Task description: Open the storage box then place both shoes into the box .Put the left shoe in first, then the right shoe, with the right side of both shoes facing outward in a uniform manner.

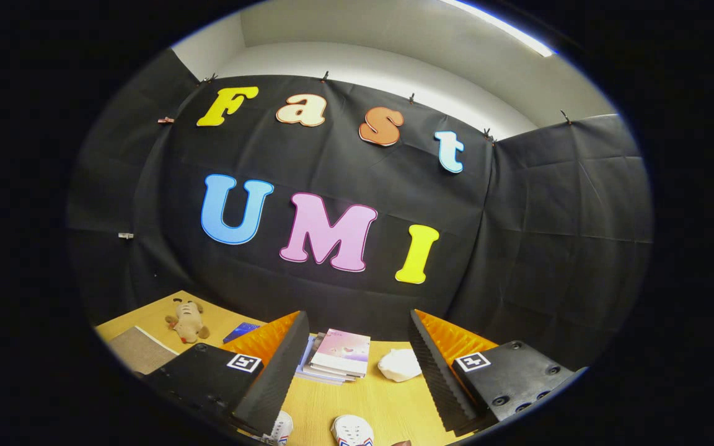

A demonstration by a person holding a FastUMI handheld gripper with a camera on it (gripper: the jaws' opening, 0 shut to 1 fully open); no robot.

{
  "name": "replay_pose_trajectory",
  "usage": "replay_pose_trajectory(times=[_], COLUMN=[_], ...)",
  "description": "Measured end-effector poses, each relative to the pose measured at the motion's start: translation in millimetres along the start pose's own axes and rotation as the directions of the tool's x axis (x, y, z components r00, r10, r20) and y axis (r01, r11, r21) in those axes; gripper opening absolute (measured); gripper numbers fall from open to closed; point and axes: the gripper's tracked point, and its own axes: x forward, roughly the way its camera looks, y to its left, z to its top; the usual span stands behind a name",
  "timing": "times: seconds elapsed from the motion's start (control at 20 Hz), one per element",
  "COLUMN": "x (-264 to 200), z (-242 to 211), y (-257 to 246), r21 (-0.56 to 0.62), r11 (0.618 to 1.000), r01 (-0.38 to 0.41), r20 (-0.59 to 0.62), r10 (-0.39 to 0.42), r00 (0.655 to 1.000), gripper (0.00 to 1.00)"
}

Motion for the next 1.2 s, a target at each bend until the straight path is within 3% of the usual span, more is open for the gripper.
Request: replay_pose_trajectory(times=[0.3, 0.45, 0.55, 0.7, 0.85, 1.0, 1.2], x=[1, 0, -6, -23, -44, -66, -96], z=[-7, -27, -46, -72, -97, -139, -177], y=[10, 40, 72, 113, 143, 171, 205], r21=[0.041, 0.107, 0.180, 0.323, 0.477, 0.600, 0.783], r11=[0.998, 0.979, 0.936, 0.822, 0.675, 0.546, 0.321], r01=[-0.048, -0.173, -0.303, -0.469, -0.562, -0.584, -0.532], r20=[-0.028, -0.078, -0.125, -0.159, -0.153, -0.176, -0.140], r10=[0.049, 0.182, 0.327, 0.536, 0.694, 0.803, 0.925], r00=[0.998, 0.980, 0.937, 0.829, 0.704, 0.569, 0.353], gripper=[0.97, 0.97, 0.98, 0.97, 0.98, 0.98, 0.98])
